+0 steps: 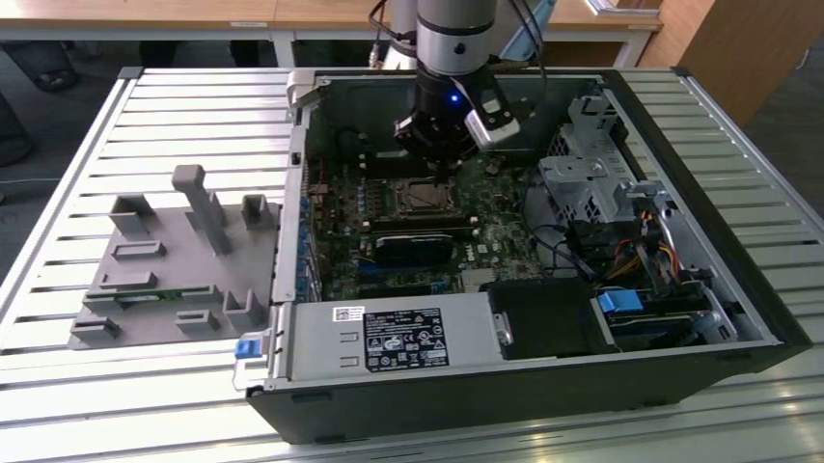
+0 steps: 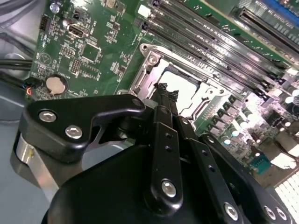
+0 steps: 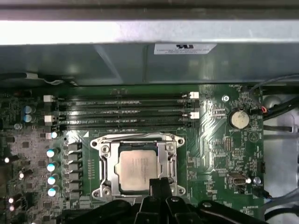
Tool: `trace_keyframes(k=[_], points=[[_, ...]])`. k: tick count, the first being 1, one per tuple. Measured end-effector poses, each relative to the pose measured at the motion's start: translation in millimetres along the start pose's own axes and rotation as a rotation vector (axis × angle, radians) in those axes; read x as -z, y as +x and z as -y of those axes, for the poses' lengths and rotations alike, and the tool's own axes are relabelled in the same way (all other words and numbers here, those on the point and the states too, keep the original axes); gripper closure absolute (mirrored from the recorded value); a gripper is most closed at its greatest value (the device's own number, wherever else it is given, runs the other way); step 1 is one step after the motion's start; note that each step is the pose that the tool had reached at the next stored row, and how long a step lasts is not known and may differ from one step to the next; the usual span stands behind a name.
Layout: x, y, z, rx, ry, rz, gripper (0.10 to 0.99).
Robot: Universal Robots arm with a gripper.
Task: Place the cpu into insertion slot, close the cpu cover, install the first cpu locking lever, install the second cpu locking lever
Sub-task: 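Install the second cpu locking lever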
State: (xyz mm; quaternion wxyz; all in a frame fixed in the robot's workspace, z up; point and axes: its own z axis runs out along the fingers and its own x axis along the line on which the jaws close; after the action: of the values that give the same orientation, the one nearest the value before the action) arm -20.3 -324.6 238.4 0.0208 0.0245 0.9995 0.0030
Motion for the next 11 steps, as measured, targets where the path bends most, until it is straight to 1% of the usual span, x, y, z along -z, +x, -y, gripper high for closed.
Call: trace_keyframes(k=[1,3,4,7,9,11], points=[[0.0,-0.1,1.9,0.0,-0.006,-0.0018,0.98],[0.1,-0.3,5.5,-0.001,-0.022,-0.0043,0.98],[0.1,-0.4,7.9,-0.001,-0.027,-0.0048,0.98],[-0.5,-0.8,16.7,-0.001,-0.036,-0.0054,0.98],[-1.7,-1.0,21.0,-0.002,-0.038,-0.0059,0.98],[-2.5,-1.1,24.0,-0.002,-0.039,-0.0065,0.98]])
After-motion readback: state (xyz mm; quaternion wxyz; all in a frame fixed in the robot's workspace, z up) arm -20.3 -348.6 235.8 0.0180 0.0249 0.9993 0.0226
